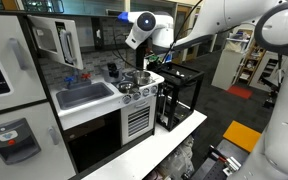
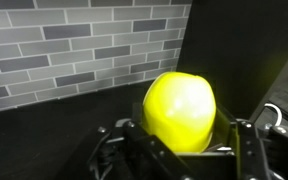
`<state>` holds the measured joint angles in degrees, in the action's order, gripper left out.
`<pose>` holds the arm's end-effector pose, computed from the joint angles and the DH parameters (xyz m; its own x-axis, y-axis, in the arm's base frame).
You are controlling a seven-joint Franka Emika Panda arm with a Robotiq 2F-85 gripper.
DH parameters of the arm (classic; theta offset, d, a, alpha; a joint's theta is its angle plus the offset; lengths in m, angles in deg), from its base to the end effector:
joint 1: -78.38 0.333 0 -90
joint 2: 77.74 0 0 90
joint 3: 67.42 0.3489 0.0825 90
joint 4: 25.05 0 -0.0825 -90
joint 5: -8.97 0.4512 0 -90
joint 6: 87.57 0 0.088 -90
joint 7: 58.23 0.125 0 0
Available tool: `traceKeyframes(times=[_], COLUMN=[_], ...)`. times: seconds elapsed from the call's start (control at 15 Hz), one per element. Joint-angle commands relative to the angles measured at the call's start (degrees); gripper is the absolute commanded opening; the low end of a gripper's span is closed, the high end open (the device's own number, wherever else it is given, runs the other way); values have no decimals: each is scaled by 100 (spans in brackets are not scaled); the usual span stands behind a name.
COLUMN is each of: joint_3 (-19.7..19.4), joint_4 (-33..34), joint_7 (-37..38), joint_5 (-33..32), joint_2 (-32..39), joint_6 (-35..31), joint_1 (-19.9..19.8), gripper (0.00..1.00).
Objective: Remove the yellow object from the silver pot and put it on the right cupboard
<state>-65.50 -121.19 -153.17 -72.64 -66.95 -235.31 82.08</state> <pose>0.7442 0.0790 0.5646 -0.3401 0.0463 -0.9392 0.4348 0.8933 -0.1134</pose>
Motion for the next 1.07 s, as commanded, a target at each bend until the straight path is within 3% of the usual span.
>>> traceKeyframes(times=[0.0,0.47,0.53,0.6,0.73,1.0], joint_3=[-22,-25,-25,-26,-26,-23], joint_4=[277,427,421,417,403,396], joint_7=[141,152,150,151,157,151], joint_5=[-191,-151,-148,-147,-139,-140], joint_2=[280,409,405,405,423,458], joint_6=[-362,-396,-389,-381,-356,-321], joint_1=[-85,-80,-79,-78,-74,-63], gripper=[43,43,78,93,100,100])
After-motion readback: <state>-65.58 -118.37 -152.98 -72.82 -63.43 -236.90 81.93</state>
